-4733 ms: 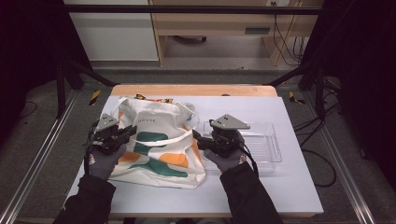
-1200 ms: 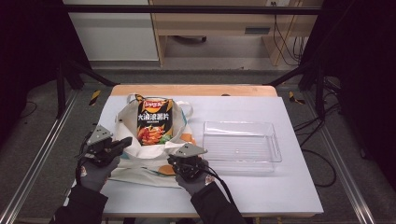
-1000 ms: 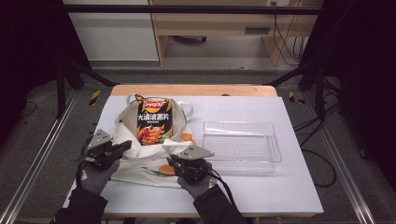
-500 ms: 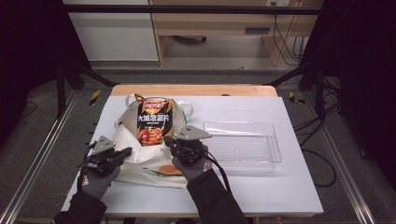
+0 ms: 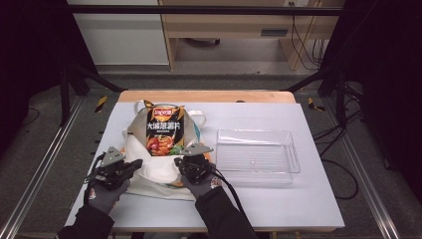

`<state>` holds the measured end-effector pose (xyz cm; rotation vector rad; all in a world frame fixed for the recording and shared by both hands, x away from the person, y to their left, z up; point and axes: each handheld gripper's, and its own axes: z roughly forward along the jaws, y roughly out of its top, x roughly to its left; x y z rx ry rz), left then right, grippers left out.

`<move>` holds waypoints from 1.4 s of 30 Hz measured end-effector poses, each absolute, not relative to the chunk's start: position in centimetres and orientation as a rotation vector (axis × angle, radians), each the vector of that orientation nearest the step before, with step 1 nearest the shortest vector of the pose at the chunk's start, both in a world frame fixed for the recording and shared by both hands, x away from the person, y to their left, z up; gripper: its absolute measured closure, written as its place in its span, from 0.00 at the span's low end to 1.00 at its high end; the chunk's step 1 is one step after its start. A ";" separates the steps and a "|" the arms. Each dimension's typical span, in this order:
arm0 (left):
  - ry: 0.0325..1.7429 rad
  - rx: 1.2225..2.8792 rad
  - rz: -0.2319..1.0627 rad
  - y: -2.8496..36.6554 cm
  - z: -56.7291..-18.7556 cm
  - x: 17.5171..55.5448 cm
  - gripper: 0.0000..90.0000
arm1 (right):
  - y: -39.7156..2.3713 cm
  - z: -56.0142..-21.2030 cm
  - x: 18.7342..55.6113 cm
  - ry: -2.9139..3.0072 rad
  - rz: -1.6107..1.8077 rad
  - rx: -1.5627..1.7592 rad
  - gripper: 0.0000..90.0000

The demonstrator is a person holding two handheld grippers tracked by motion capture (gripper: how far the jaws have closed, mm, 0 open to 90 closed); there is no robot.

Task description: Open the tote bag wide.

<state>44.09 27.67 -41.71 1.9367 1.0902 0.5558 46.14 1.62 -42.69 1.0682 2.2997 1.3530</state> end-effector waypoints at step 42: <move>1.265 2.065 0.534 30.6 -45.2 44.8 0.98 | -1.2 -48.3 43.7 2.231 1.264 1.191 1.00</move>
